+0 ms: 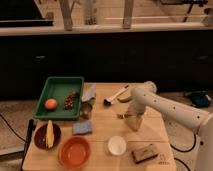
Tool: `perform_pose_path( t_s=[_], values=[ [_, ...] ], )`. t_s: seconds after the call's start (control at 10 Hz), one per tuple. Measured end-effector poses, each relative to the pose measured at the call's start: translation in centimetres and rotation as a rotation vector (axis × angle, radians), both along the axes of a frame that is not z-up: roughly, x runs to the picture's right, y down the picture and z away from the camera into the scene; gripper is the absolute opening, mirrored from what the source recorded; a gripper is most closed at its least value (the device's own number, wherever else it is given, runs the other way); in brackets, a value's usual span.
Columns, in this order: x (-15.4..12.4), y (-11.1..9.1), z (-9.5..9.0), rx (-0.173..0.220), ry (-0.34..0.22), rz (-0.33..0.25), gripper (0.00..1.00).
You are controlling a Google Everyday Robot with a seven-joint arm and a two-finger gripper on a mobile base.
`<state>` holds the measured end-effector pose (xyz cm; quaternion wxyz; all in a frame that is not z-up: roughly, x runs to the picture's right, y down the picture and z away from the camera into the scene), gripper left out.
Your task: Place fork in red bowl
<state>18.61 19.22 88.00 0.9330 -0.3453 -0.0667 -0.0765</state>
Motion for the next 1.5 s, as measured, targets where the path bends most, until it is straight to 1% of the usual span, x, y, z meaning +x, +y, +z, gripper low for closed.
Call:
perform_pose_path(
  t_s=[0.1, 0.3, 0.5, 0.6, 0.9, 1.3, 1.4, 1.5],
  values=[
    [0.1, 0.0, 0.1, -0.007, 0.003, 0.007, 0.47],
    [0.1, -0.1, 0.1, -0.006, 0.005, 0.007, 0.29],
    [0.3, -0.4, -0.2, -0.006, 0.008, 0.002, 0.07],
    [0.4, -0.2, -0.3, -0.011, 0.010, 0.002, 0.01],
    [0.5, 0.1, 0.1, -0.015, 0.008, 0.009, 0.00],
    [0.6, -0.1, -0.2, -0.014, 0.009, 0.008, 0.00],
    [0.8, -0.1, -0.2, -0.012, 0.009, 0.006, 0.00],
    [1.4, -0.7, -0.8, 0.002, 0.015, 0.004, 0.00]
  ],
)
